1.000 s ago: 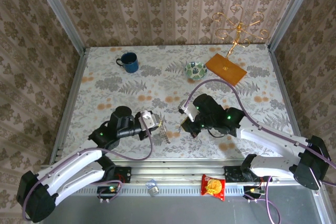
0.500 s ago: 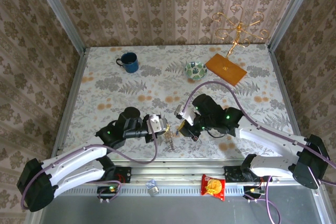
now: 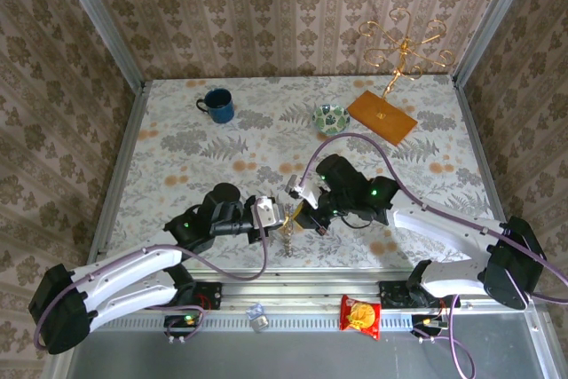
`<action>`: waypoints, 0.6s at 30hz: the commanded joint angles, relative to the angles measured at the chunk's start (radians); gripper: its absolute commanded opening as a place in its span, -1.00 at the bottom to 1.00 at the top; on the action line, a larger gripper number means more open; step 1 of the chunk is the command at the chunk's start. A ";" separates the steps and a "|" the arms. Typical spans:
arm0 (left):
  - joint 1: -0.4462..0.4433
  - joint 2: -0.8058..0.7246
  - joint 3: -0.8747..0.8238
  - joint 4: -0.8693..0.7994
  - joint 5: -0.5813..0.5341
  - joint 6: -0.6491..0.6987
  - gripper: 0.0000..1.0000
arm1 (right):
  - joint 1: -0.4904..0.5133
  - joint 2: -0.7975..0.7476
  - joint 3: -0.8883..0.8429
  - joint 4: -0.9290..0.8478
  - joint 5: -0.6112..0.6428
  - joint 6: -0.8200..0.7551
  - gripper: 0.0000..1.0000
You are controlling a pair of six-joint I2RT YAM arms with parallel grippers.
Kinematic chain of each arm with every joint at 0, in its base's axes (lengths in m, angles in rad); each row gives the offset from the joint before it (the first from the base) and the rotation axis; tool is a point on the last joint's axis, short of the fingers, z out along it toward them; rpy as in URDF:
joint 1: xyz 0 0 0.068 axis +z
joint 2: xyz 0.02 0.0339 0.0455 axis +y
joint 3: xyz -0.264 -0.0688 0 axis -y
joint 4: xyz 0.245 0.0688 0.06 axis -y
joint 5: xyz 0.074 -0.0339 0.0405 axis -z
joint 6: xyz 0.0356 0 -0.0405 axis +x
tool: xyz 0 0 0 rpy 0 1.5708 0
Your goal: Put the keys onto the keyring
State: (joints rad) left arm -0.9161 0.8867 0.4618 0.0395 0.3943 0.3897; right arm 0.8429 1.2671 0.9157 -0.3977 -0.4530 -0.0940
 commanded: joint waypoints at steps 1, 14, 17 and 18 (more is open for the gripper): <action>-0.010 -0.001 0.036 0.034 -0.007 0.010 -1.00 | 0.008 0.011 0.029 0.026 -0.021 0.005 -1.00; -0.013 -0.017 0.026 0.019 -0.032 0.026 -1.00 | 0.008 0.017 0.031 0.047 0.040 0.059 -1.00; -0.014 -0.019 0.026 0.017 -0.039 0.026 -1.00 | 0.008 0.012 0.027 0.058 0.029 0.060 -1.00; -0.014 -0.018 0.026 0.017 -0.041 0.026 -1.00 | 0.009 0.009 0.024 0.063 0.025 0.060 -1.00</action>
State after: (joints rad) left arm -0.9184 0.8856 0.4618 0.0383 0.3561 0.3927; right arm 0.8474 1.2766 0.9192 -0.3775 -0.4198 -0.0479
